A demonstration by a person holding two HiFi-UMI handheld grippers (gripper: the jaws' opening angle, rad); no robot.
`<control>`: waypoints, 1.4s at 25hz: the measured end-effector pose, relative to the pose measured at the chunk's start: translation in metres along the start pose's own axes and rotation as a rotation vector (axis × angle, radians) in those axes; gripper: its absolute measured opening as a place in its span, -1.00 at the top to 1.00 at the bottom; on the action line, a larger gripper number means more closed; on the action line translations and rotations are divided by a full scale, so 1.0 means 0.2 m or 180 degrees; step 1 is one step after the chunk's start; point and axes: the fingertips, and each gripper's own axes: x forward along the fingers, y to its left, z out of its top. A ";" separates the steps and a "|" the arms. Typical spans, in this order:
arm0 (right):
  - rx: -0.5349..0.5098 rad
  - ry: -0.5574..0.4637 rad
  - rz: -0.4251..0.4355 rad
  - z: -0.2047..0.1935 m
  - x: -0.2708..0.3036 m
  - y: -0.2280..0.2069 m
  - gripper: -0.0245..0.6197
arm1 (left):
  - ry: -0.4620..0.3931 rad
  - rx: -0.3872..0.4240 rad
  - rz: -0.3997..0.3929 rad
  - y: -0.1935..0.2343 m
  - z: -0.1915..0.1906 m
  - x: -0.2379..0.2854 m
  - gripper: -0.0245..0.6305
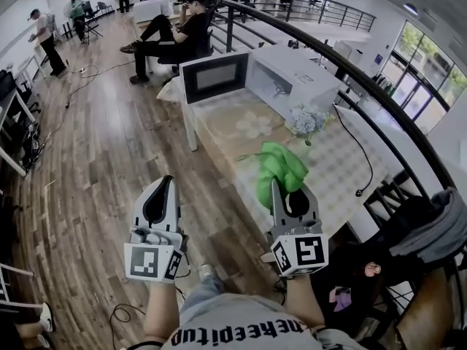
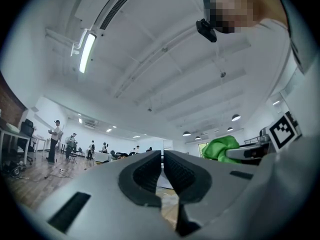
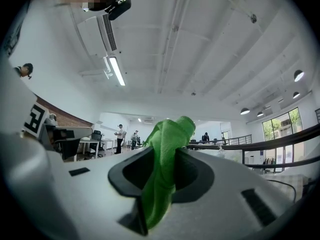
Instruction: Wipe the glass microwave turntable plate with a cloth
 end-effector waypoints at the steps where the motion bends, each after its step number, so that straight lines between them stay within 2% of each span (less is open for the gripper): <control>1: 0.0013 0.0003 -0.0003 -0.01 0.05 0.02 0.63 | -0.0004 -0.0004 -0.0017 0.04 -0.01 0.04 0.88; 9: 0.0091 0.0012 -0.0065 -0.07 0.38 0.16 0.63 | -0.0020 0.0008 -0.0188 0.32 -0.07 0.24 0.88; 14: 0.0077 0.0075 -0.0093 -0.13 0.51 0.22 0.63 | -0.0006 -0.0047 -0.0199 0.47 -0.13 0.32 0.88; 24: 0.0003 0.0288 -0.0198 -0.26 0.79 0.12 0.63 | 0.0102 -0.0173 -0.0242 0.62 -0.32 0.55 0.88; 28: -0.0016 0.0251 -0.0166 -0.27 0.99 0.08 0.63 | 0.0072 -0.0133 -0.0200 0.72 -0.34 0.72 0.88; 35: -0.0016 0.0186 -0.0154 -0.27 1.35 -0.08 0.63 | -0.0041 -0.0072 -0.0315 0.77 -0.36 1.10 0.88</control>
